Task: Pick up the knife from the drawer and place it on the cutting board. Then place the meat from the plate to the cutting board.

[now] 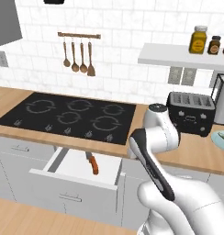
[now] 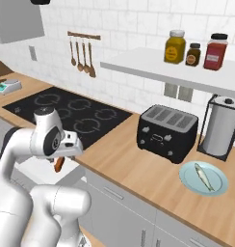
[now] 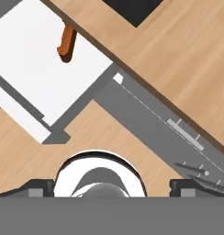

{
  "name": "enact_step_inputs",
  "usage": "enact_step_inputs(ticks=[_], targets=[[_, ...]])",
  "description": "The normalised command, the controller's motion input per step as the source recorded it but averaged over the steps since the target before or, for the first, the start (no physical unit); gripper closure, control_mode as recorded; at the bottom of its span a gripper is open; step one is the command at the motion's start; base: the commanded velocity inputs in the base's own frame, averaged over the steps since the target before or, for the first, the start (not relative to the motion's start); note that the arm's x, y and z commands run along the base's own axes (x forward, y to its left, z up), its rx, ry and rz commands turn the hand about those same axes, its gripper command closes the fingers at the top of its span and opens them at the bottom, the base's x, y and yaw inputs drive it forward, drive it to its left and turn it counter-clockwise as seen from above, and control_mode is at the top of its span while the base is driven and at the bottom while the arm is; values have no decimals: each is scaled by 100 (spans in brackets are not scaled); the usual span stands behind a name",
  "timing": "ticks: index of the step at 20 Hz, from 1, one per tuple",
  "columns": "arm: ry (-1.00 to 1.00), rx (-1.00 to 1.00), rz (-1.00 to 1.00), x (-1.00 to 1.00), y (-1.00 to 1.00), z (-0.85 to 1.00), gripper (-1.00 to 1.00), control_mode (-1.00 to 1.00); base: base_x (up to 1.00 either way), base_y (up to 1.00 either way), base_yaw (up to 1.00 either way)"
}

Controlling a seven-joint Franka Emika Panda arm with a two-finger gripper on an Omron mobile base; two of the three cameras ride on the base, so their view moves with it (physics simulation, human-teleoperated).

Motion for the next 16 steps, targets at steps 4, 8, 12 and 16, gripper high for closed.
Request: enact_step_inputs(ticks=[4, 8, 12, 16], targets=[[0, 0, -2, 48, 90, -22, -100, -100, 0, 0, 0], [0, 3, -10, 42, 100, -18, -100, -100, 0, 0, 0], [0, 9, -16, 15, 85, -39, -100, -100, 0, 0, 0], [0, 13, -14, 4, 61, -49, -100, -100, 0, 0, 0]])
